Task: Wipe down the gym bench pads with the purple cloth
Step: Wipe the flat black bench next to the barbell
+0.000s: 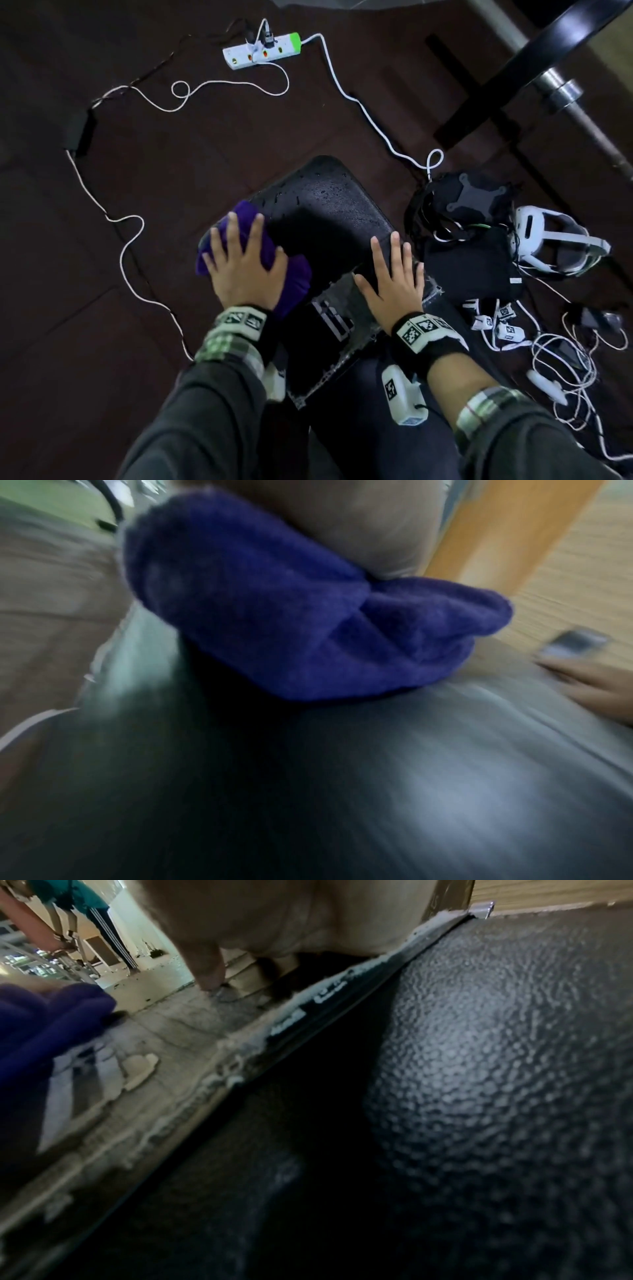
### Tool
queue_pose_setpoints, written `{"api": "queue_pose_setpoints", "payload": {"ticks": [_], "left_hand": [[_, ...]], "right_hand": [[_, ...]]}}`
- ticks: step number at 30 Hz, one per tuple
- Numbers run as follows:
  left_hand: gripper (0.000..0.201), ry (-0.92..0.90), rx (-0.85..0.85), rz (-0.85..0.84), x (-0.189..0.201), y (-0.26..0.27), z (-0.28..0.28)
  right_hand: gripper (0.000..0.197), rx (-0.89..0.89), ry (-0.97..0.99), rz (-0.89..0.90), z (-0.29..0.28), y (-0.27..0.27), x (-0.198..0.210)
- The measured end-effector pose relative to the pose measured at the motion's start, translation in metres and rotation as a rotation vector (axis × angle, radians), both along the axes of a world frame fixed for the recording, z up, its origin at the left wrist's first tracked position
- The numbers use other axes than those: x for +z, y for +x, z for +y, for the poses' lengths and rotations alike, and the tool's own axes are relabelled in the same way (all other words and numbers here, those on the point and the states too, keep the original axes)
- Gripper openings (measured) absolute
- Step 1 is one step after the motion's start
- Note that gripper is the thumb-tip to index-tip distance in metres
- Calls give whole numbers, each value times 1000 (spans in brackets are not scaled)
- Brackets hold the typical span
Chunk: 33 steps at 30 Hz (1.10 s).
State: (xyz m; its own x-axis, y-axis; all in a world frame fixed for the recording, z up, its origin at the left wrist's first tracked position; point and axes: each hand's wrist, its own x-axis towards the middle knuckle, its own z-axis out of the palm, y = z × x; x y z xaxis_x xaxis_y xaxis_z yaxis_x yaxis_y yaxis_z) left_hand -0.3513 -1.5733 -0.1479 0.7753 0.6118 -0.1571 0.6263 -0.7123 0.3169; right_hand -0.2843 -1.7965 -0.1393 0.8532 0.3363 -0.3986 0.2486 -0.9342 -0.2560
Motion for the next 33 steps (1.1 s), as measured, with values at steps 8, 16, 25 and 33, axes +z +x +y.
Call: {"api": "queue_pose_setpoints", "payload": {"ticks": [8,16,25,33], "left_hand": [[65,-30,241,-115,-2,-52,-68],[68,-10,-106,-12,2,-26,-63],[64,-74,327,-120,-6,-19,-10],[64,-21,-278,-10,6,-43,-79]], "right_hand": [[73,-7,-1,7,-1,0,0],[73,-1,-26,-4,-1,0,-1],[71,-2,-22,6,0,-1,0],[72,-28,-30,-1,1,-1,0]]}}
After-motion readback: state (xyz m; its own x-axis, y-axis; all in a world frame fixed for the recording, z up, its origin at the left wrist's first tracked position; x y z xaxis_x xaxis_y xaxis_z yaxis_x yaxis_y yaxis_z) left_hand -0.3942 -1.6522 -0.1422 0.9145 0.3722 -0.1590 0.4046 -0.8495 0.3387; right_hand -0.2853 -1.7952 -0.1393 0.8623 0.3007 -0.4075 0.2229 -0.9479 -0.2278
